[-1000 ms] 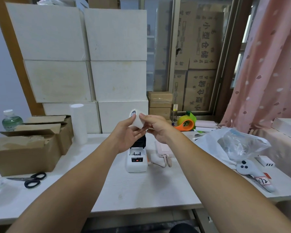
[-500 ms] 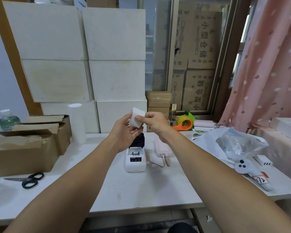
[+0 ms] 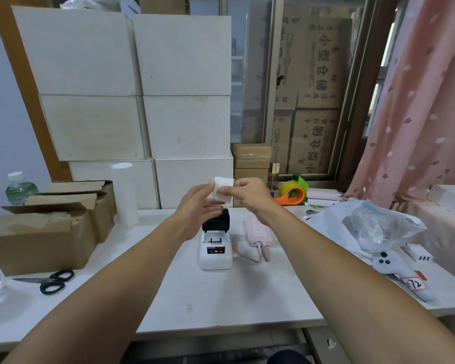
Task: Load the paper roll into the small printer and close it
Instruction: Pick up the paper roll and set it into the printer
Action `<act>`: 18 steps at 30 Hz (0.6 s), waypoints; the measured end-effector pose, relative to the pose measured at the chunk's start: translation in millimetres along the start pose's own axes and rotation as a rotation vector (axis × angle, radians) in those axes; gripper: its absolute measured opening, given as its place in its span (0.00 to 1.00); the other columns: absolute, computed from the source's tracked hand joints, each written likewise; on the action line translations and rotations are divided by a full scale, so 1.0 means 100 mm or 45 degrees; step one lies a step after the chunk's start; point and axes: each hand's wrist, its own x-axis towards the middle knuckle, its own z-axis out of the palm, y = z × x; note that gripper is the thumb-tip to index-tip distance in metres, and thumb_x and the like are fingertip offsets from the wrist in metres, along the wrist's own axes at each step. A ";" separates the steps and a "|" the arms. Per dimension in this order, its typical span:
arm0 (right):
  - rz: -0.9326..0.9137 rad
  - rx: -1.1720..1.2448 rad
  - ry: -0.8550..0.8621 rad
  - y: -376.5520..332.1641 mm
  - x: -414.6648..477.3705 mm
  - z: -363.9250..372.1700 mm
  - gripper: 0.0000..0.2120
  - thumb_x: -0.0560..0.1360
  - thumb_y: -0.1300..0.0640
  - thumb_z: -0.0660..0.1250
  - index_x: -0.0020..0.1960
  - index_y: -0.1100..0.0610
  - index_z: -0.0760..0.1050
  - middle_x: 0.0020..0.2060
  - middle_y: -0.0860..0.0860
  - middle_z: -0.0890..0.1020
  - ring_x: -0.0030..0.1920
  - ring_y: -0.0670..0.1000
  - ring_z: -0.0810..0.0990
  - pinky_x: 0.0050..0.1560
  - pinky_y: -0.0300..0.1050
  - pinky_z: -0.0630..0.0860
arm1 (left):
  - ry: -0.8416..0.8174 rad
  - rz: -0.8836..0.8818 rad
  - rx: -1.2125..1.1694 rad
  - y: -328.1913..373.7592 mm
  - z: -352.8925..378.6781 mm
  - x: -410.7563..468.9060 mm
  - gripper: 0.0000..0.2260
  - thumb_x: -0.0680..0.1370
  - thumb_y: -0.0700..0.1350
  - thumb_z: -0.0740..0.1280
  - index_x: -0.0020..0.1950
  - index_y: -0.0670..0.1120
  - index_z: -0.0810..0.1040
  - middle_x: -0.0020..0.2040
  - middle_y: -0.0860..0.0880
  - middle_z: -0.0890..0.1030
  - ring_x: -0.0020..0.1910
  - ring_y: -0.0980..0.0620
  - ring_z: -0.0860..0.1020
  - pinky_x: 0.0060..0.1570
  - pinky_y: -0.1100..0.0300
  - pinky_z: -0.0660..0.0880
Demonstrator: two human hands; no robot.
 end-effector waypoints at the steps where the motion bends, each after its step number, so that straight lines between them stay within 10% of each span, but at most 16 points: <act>1: 0.046 0.013 -0.020 0.01 0.01 -0.03 0.17 0.72 0.51 0.81 0.36 0.60 0.79 0.33 0.54 0.78 0.37 0.50 0.74 0.38 0.39 0.71 | 0.039 0.070 0.067 0.00 -0.03 0.01 0.21 0.80 0.53 0.70 0.70 0.46 0.73 0.61 0.36 0.82 0.55 0.42 0.84 0.56 0.52 0.81; 8: 0.204 0.179 -0.100 0.08 0.06 -0.04 0.20 0.73 0.49 0.80 0.54 0.64 0.86 0.41 0.51 0.85 0.45 0.50 0.78 0.47 0.46 0.76 | -0.078 0.177 0.059 0.06 -0.04 0.00 0.13 0.80 0.42 0.71 0.64 0.42 0.80 0.61 0.39 0.84 0.59 0.44 0.84 0.52 0.59 0.82; 18: 0.086 -0.049 -0.191 0.15 0.00 0.00 0.15 0.76 0.54 0.78 0.56 0.64 0.85 0.44 0.51 0.83 0.42 0.47 0.76 0.46 0.44 0.73 | 0.028 -0.026 0.058 0.05 -0.11 0.06 0.13 0.80 0.41 0.71 0.60 0.35 0.80 0.59 0.34 0.83 0.55 0.42 0.86 0.44 0.61 0.83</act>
